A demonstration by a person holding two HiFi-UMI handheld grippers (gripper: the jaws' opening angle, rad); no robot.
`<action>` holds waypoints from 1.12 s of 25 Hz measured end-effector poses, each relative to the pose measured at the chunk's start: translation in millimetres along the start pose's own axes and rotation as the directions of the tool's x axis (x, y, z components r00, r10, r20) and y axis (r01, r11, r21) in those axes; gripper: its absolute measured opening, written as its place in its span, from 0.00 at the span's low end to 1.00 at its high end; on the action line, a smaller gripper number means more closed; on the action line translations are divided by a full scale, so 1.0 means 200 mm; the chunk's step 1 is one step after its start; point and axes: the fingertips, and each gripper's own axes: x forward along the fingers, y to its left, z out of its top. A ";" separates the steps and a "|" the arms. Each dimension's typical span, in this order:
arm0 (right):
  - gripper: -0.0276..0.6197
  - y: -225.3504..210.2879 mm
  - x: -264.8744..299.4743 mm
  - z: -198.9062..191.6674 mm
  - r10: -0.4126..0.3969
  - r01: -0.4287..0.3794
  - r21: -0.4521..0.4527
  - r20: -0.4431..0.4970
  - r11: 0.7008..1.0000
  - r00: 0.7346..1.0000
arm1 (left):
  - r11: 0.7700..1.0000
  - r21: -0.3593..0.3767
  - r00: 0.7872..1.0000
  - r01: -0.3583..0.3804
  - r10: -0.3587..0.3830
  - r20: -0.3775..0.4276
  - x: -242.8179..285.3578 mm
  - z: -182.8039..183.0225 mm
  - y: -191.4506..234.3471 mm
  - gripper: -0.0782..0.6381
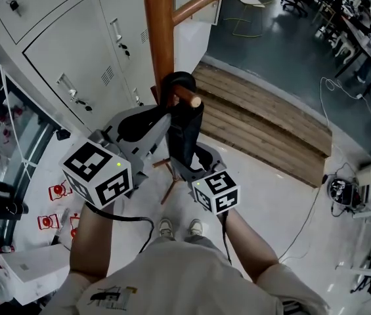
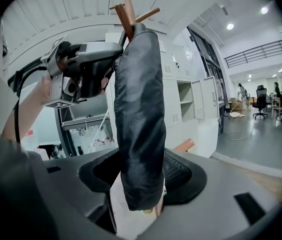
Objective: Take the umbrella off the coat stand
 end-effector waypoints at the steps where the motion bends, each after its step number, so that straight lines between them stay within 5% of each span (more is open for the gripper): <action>1: 0.43 0.00 -0.01 0.01 -0.001 0.001 -0.004 0.002 1.000 1.000 | 1.000 0.000 1.000 0.006 -0.006 0.003 0.00 0.01 -0.01 0.19; 28: 0.43 0.03 -0.46 0.35 -0.090 0.104 -0.108 0.128 0.989 0.988 | 0.987 0.152 0.987 0.044 -0.066 0.144 -0.11 0.42 -0.46 0.19</action>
